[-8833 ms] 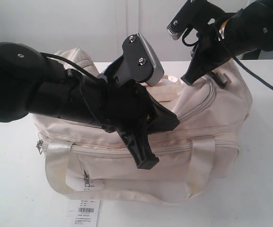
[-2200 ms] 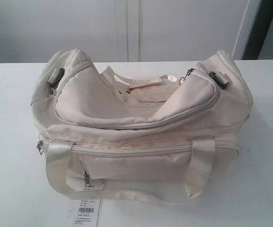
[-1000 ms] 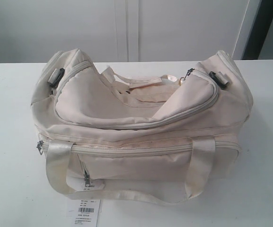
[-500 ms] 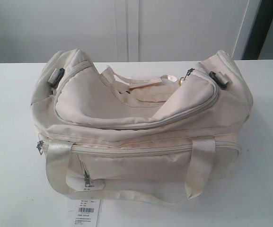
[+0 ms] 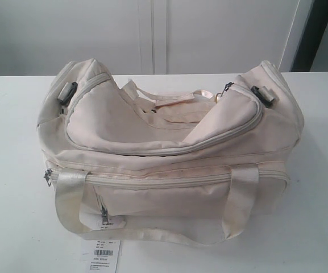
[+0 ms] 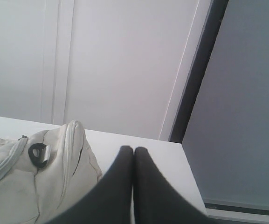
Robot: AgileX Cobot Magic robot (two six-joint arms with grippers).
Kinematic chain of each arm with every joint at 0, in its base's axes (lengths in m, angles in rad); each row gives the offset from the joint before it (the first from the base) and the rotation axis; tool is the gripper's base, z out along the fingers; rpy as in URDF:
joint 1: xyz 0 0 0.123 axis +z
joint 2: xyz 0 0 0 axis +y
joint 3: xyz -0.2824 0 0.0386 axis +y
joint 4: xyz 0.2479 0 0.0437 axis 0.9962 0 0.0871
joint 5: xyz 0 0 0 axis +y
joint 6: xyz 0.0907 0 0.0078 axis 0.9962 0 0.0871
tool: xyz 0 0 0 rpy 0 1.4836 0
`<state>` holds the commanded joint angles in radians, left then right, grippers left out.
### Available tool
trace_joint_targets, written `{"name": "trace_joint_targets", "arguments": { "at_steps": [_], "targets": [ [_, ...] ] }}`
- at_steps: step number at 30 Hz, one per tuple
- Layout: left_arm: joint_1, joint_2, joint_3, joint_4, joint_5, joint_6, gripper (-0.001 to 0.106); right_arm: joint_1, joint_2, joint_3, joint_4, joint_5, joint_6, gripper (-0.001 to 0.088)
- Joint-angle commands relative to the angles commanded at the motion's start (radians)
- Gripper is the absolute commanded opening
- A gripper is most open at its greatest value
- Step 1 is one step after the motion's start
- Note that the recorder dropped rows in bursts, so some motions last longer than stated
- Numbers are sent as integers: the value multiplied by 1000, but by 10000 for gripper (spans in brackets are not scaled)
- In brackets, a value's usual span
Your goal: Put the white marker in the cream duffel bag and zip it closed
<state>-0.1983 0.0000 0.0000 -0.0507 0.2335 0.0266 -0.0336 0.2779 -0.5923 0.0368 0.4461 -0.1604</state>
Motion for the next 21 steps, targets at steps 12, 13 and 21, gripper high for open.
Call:
{"name": "trace_joint_targets", "arguments": {
  "at_steps": [12, 13, 21],
  "targets": [
    [0, 0, 0, 0, 0, 0, 0, 0, 0, 0, 0, -6, 0, 0],
    [0, 0, 0, 0, 0, 0, 0, 0, 0, 2, 0, -6, 12, 0],
    [0, 0, 0, 0, 0, 0, 0, 0, -1, 62, -30, -18, 140, 0]
  ]
}}
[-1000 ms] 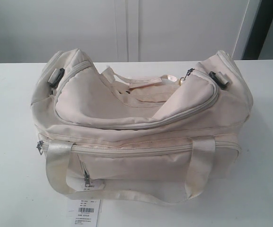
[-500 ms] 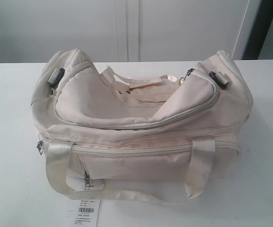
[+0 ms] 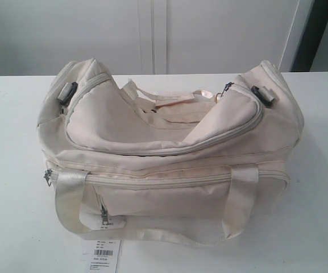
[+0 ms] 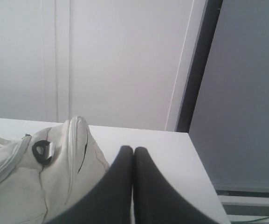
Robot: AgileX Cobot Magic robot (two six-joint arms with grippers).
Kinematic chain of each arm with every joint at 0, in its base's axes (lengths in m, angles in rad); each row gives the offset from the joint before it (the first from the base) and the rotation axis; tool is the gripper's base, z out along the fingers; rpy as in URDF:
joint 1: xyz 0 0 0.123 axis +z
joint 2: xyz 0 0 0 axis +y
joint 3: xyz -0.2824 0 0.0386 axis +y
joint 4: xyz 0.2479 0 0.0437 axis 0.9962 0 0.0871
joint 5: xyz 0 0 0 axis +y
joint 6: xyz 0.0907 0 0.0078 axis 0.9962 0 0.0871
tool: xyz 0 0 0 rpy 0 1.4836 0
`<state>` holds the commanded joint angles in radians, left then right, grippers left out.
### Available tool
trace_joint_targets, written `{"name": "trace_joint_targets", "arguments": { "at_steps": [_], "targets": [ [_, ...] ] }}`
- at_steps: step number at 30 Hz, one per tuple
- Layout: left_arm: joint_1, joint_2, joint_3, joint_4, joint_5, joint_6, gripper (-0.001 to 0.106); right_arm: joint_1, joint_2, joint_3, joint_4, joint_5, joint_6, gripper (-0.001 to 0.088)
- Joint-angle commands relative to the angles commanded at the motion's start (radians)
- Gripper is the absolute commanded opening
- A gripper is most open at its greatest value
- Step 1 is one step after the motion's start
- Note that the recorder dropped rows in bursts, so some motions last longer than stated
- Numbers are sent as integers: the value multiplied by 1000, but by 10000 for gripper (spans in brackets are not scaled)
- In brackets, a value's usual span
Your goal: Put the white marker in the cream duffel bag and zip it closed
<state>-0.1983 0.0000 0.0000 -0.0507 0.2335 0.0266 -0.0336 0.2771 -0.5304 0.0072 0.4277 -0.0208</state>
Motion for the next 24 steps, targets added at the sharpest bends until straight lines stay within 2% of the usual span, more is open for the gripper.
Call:
{"name": "trace_joint_targets", "arguments": {
  "at_steps": [5, 14, 24],
  "targets": [
    [0, 0, 0, 0, 0, 0, 0, 0, -13, 86, 0, -11, 0, 0],
    [0, 0, 0, 0, 0, 0, 0, 0, -139, 287, 11, -7, 0, 0],
    [0, 0, 0, 0, 0, 0, 0, 0, -227, 437, 23, -31, 0, 0]
  ]
}}
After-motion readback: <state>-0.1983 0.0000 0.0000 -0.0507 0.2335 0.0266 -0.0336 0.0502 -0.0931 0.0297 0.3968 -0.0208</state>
